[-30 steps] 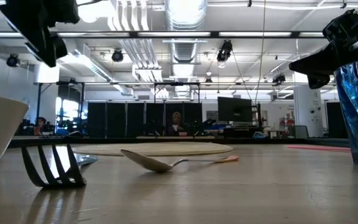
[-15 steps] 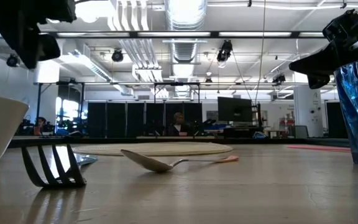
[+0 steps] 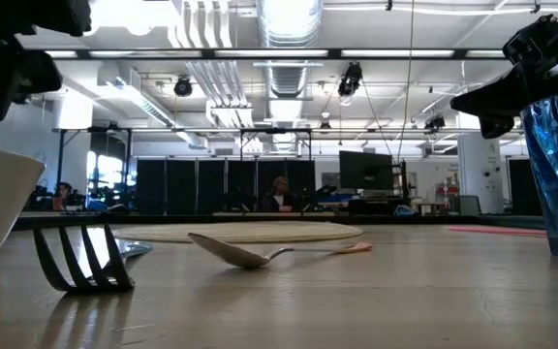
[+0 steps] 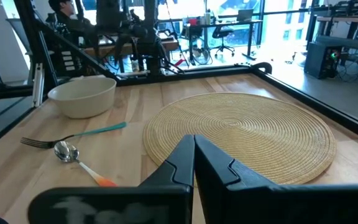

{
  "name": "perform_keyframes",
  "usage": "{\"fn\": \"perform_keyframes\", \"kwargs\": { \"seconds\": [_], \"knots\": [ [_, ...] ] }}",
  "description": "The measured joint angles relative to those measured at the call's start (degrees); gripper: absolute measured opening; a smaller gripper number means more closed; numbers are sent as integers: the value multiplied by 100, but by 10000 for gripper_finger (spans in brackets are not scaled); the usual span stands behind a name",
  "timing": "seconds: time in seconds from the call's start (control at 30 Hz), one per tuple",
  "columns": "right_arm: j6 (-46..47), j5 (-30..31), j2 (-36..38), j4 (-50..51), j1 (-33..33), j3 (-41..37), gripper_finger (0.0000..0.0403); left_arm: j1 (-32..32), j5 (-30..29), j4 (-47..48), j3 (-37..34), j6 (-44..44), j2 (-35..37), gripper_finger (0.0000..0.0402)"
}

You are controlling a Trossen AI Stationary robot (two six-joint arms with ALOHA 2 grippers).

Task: Pick & Place Utensil
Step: Put the gray bowl on the brown mat

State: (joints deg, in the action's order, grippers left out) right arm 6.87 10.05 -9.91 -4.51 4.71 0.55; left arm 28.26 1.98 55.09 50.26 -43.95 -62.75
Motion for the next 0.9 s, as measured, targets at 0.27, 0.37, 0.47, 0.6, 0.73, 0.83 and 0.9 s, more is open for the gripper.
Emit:
{"fn": "perform_keyframes", "kwargs": {
  "seconds": [0.27,0.37,0.47,0.6,0.73,0.83,0.9],
  "knots": [
    [0,0,0,0,2,-1,8,146,-304,0,0,-28,-459,181],
    [0,1,0,0,0,-1,8,151,-308,-1,0,-28,-640,181],
    [0,1,0,0,0,1,8,159,-309,-3,-2,-28,-806,181],
    [0,-1,0,0,0,0,8,165,-309,-16,-2,-26,-1005,181],
    [-1,1,0,0,0,-1,8,165,-309,-91,-27,-25,-1184,181],
    [-2,-1,0,0,0,1,8,163,-309,-107,-101,-54,-1318,181],
    [-2,1,0,0,1,-1,8,165,-309,-116,-116,-60,-1413,181]
  ]
}}
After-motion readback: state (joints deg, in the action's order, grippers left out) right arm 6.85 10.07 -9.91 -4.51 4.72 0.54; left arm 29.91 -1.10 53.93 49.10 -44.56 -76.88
